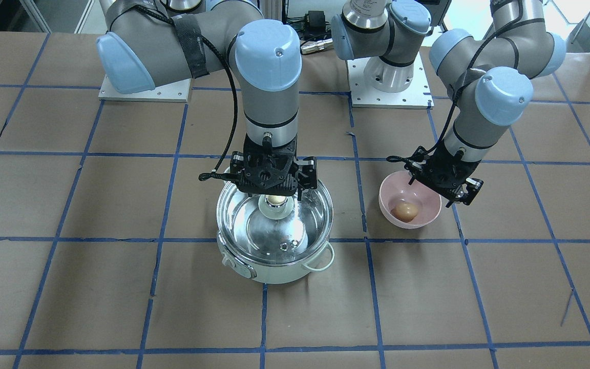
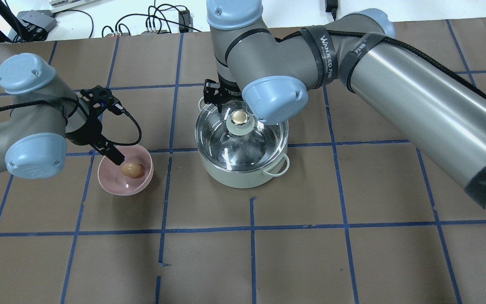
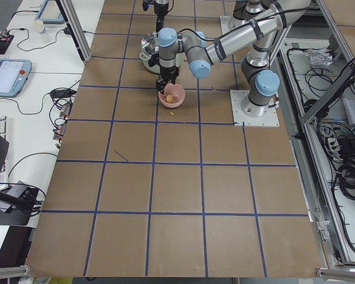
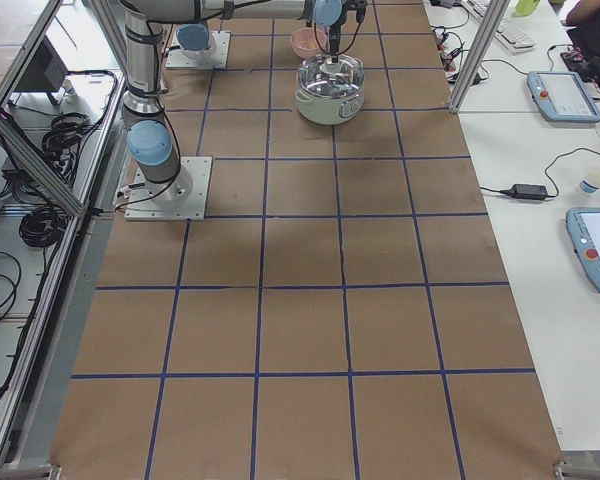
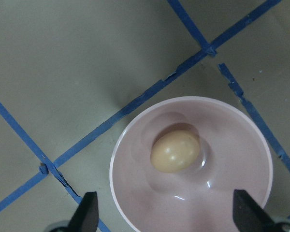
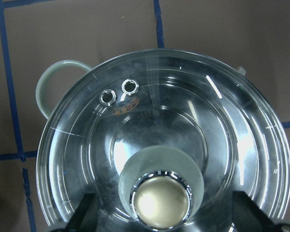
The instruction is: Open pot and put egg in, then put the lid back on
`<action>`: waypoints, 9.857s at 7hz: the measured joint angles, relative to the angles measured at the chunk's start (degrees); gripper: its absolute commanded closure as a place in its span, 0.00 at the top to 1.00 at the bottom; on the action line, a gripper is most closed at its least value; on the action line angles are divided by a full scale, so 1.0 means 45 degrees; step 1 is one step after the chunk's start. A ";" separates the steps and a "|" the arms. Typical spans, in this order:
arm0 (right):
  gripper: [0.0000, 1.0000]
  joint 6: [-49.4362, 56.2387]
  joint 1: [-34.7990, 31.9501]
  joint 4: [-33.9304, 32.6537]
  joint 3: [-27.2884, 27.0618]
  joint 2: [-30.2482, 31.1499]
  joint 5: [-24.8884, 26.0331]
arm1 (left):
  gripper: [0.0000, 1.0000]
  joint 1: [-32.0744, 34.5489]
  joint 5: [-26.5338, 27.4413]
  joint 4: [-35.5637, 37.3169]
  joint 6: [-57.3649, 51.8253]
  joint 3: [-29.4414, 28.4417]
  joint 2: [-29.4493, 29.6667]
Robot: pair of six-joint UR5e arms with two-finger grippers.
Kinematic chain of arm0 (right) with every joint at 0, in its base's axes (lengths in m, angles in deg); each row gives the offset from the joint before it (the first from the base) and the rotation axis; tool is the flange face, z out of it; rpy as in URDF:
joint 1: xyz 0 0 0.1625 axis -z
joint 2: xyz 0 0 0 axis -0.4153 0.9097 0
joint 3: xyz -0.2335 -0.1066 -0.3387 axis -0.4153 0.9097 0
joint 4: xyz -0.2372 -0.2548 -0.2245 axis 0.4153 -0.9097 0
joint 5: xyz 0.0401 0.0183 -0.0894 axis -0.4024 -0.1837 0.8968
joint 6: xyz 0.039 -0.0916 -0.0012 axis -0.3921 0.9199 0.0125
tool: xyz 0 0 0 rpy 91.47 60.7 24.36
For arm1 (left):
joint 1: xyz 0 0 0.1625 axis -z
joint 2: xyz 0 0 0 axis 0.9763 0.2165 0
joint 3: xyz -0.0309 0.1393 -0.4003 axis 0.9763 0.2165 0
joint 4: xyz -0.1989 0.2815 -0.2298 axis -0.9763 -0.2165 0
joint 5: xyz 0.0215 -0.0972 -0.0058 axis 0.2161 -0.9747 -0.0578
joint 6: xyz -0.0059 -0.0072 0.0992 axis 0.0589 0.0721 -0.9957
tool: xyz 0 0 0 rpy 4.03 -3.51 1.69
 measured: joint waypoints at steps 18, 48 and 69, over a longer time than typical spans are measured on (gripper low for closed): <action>0.08 0.5299 0.5136 0.4945 0.0191 0.3265 -0.0118 | 0.88 0.0043 -0.0709 0.3963 -0.7535 0.1942 0.1565; 0.10 0.6058 0.5178 0.4902 -0.0162 0.3285 0.0803 | 0.23 0.6583 0.1740 0.0028 0.9807 -0.4228 0.2595; 0.13 0.4834 0.3625 0.2942 0.0029 0.2508 0.0398 | 1.00 0.2471 -0.0123 -0.6422 0.9317 -0.5364 -0.1677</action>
